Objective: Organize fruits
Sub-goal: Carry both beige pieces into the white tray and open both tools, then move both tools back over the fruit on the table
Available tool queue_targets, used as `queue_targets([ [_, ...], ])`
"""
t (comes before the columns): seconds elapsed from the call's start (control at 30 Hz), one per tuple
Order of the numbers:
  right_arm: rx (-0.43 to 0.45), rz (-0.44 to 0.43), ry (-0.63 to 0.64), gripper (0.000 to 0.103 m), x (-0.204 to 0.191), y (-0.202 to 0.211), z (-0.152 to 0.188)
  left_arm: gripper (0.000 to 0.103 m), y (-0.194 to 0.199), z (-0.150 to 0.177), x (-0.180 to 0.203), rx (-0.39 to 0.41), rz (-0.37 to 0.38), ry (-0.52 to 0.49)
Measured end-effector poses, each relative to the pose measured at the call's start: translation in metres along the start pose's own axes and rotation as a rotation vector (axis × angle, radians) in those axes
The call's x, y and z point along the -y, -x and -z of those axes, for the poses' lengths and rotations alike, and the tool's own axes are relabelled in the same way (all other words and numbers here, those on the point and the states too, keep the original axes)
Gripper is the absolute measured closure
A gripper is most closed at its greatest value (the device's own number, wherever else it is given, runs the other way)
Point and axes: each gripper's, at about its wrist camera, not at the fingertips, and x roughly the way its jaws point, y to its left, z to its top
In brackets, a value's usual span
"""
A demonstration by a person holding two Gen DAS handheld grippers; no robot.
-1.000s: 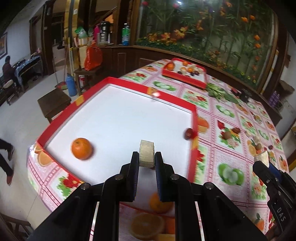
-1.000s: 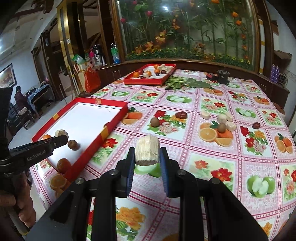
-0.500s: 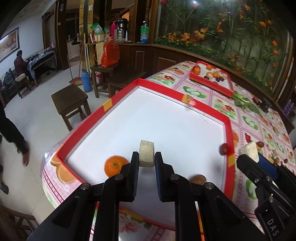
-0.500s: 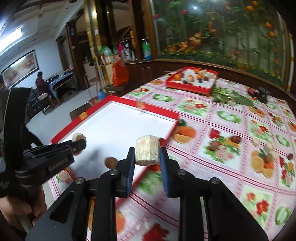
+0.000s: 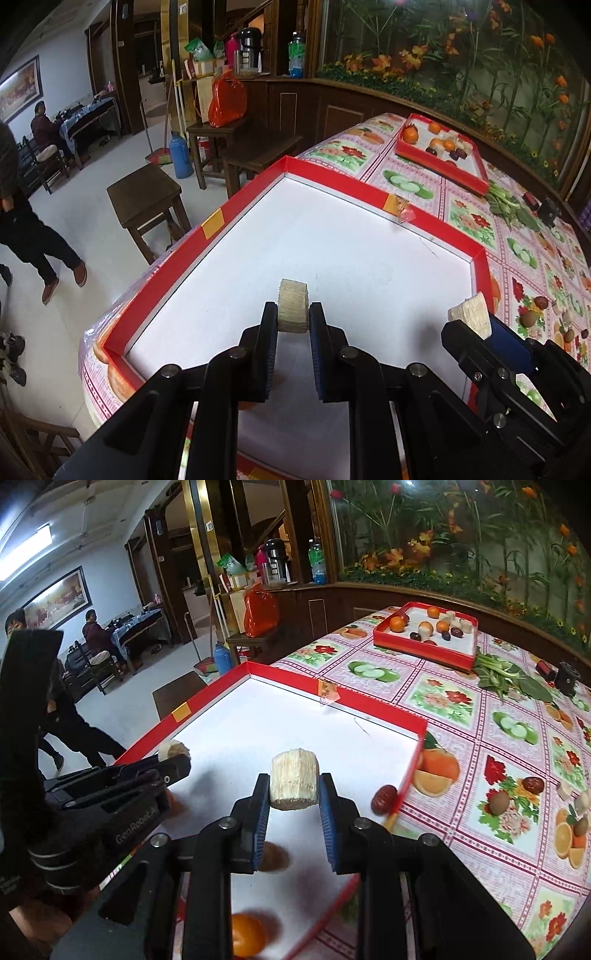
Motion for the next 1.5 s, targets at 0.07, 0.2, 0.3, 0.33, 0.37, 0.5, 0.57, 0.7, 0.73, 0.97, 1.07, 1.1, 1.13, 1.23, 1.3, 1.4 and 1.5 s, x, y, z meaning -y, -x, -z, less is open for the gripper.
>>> queue_targets([
  [0.07, -0.012, 0.004, -0.002, 0.075, 0.0, -0.006, -0.001, 0.088, -0.003, 0.0, 0.0, -0.007, -0.01, -0.003],
  [0.2, -0.032, 0.003, -0.016, 0.075, 0.001, -0.014, -0.002, 0.088, -0.007, 0.0, -0.001, -0.021, -0.018, -0.007],
  [0.3, -0.041, 0.001, -0.019, 0.075, 0.001, -0.017, -0.001, 0.088, -0.01, 0.001, -0.002, -0.029, -0.024, -0.005],
  [0.33, -0.044, -0.002, -0.02, 0.075, 0.001, -0.018, -0.001, 0.087, -0.011, 0.001, -0.001, -0.033, -0.024, -0.005],
  [0.37, -0.046, -0.002, -0.019, 0.075, 0.0, -0.019, -0.001, 0.087, -0.012, 0.001, -0.001, -0.037, -0.023, -0.007],
  [0.5, -0.055, 0.003, -0.022, 0.075, 0.001, -0.023, -0.001, 0.068, -0.014, 0.001, -0.003, -0.055, -0.023, 0.008],
  [0.57, -0.071, 0.007, -0.025, 0.075, 0.002, -0.027, 0.0, 0.039, -0.012, 0.001, -0.005, -0.052, -0.033, 0.02],
  [0.7, -0.097, 0.021, -0.028, 0.074, 0.002, -0.032, 0.001, 0.026, -0.004, 0.0, -0.013, -0.03, -0.057, 0.055],
  [0.73, -0.099, 0.021, -0.03, 0.073, 0.003, -0.032, 0.001, 0.026, -0.002, -0.001, -0.013, -0.03, -0.052, 0.061],
  [0.97, -0.034, 0.046, -0.043, 0.03, 0.012, -0.003, -0.004, 0.024, 0.028, -0.002, 0.007, 0.035, -0.001, 0.034],
  [1.07, 0.03, 0.082, -0.032, 0.025, 0.025, 0.028, -0.005, 0.023, 0.047, 0.002, 0.026, 0.09, 0.039, 0.009],
  [1.1, 0.044, 0.093, -0.032, 0.023, 0.03, 0.035, -0.004, 0.023, 0.053, 0.004, 0.037, 0.106, 0.069, -0.005],
  [1.13, 0.076, 0.121, -0.036, 0.022, 0.043, 0.05, 0.0, 0.023, 0.057, 0.006, 0.047, 0.112, 0.088, -0.018],
  [1.23, 0.112, 0.202, -0.088, 0.02, 0.085, 0.077, 0.012, 0.023, 0.06, 0.012, 0.086, 0.115, 0.151, -0.088],
  [1.3, 0.115, 0.272, -0.145, 0.02, 0.122, 0.09, 0.023, 0.023, 0.057, 0.017, 0.118, 0.1, 0.191, -0.155],
  [1.4, 0.084, 0.375, -0.27, 0.02, 0.188, 0.101, 0.046, 0.023, 0.048, 0.024, 0.161, 0.096, 0.233, -0.242],
  [1.5, 0.044, 0.422, -0.384, 0.021, 0.241, 0.102, 0.064, 0.023, 0.035, 0.03, 0.189, 0.07, 0.25, -0.295],
])
